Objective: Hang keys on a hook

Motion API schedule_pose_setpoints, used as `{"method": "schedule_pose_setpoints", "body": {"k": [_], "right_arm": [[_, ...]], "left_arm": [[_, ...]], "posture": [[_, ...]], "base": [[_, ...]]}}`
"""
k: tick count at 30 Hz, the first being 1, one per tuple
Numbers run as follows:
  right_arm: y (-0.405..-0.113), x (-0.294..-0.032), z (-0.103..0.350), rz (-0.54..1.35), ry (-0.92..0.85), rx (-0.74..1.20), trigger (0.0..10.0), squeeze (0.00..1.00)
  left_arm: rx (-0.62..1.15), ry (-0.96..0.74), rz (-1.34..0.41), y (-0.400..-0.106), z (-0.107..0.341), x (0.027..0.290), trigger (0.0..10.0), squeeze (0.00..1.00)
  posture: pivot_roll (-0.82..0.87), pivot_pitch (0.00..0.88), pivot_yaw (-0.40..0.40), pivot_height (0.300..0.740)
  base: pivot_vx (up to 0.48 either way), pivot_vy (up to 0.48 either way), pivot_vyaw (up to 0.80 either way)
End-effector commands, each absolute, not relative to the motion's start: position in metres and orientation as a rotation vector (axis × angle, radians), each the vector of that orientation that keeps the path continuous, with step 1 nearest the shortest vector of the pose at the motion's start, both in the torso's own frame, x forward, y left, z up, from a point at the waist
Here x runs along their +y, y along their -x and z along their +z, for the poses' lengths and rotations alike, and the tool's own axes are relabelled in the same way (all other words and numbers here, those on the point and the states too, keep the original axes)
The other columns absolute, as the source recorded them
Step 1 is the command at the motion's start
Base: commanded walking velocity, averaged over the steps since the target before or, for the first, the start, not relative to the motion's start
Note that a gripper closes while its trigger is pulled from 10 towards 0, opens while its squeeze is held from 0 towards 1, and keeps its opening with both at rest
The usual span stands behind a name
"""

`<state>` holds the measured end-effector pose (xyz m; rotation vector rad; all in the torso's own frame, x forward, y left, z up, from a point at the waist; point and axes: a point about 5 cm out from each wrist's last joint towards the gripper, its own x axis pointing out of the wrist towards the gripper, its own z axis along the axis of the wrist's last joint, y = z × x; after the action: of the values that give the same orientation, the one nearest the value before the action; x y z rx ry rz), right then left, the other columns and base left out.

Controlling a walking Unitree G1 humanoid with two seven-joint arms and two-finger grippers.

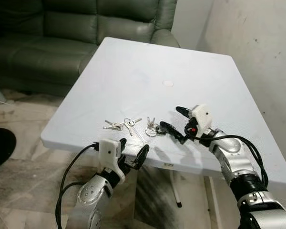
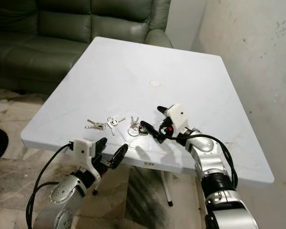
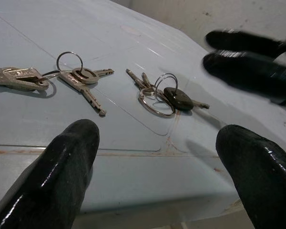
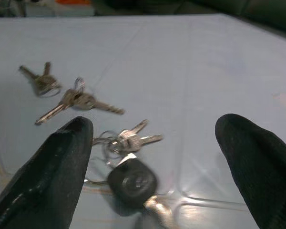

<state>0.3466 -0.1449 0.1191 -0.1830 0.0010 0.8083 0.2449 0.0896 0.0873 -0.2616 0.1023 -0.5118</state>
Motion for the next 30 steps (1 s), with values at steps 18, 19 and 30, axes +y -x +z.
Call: {"method": "schedule_pose_setpoints", "body": {"k": [18,19,30], "right_arm": [[-0.351,-0.106,0.120,0.918,0.187,-0.031,2.9,0.00],[-0.351,-0.105,0.120,0.920,0.188,-0.032,2.9,0.00],[-0.351,-0.099,0.112,0.922,0.259,0.027,10.0,0.00]], "left_arm": [[0.112,0.254,-0.489,-0.242,0.094,0.089,10.0,0.00],[0.112,0.253,-0.489,-0.242,0.094,0.089,10.0,0.00],[0.115,0.260,-0.479,-0.241,0.095,0.090,10.0,0.00]], "posture": [[0.08,0.125,-0.142,0.740],[0.08,0.125,-0.142,0.740],[0.09,0.125,-0.147,0.740]], "base": [[0.000,0.000,0.00],[0.000,0.000,0.00],[0.000,0.000,0.00]]}}
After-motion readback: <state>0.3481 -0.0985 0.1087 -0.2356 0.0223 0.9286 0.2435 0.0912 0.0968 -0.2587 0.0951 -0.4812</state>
